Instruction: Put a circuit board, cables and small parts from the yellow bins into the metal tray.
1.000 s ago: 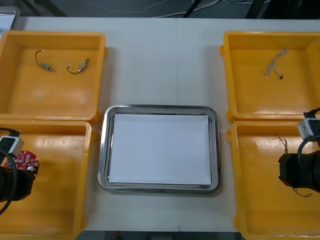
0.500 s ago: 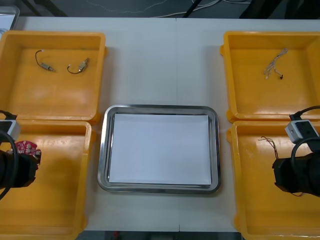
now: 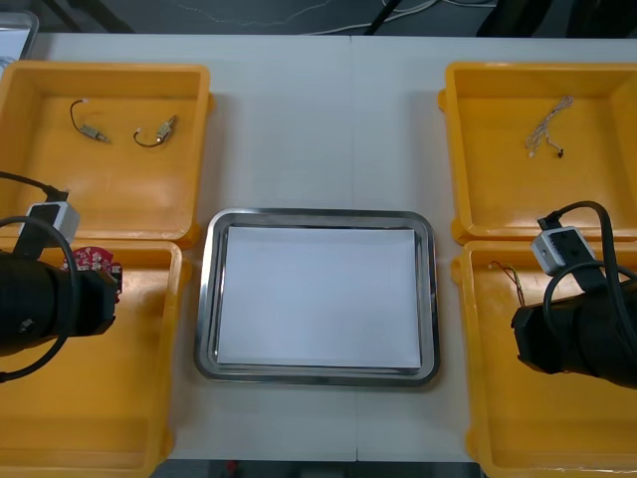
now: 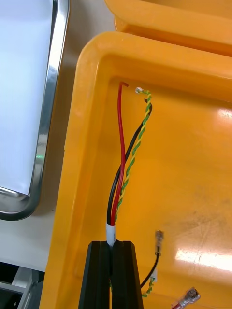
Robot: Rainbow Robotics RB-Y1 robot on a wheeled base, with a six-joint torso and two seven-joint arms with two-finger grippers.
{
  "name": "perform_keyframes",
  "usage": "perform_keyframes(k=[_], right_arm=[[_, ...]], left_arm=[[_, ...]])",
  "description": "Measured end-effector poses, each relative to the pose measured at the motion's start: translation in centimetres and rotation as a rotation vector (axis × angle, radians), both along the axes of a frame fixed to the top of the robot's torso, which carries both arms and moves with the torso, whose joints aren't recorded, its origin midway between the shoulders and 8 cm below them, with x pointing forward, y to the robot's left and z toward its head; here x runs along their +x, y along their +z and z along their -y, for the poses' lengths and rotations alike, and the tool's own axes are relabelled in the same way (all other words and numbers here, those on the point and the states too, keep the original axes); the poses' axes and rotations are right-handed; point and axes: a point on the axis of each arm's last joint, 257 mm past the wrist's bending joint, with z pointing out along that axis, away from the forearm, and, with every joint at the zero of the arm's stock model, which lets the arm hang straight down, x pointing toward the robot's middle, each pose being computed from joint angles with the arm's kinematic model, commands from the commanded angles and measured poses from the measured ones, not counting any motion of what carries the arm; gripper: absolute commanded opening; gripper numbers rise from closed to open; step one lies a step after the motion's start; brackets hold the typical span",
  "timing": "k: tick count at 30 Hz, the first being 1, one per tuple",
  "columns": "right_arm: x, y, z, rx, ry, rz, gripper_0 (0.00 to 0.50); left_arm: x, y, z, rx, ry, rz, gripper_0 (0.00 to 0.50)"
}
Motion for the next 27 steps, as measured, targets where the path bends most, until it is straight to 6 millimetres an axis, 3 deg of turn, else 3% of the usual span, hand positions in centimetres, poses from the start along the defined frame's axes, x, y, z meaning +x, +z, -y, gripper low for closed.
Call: perform_keyframes(k=[5,19,27], right_arm=[[0.1,0.2,-0.3,0.004,0.008,0.004,0.000],[0.3,0.4,-0.4,0.005,0.013,0.011,0.000],[0.3,0.4,-0.4,0.005,0.014,0.011,0.000]], left_arm=[[0.5,0.1,2.1,-0.063,0.079,0.001,0.000],[1.2,0.0,7.2,-0.049,0.017,0.023,0.000],[0.8,-0.7,8.2,-0.093,0.091,0.010,0.000]])
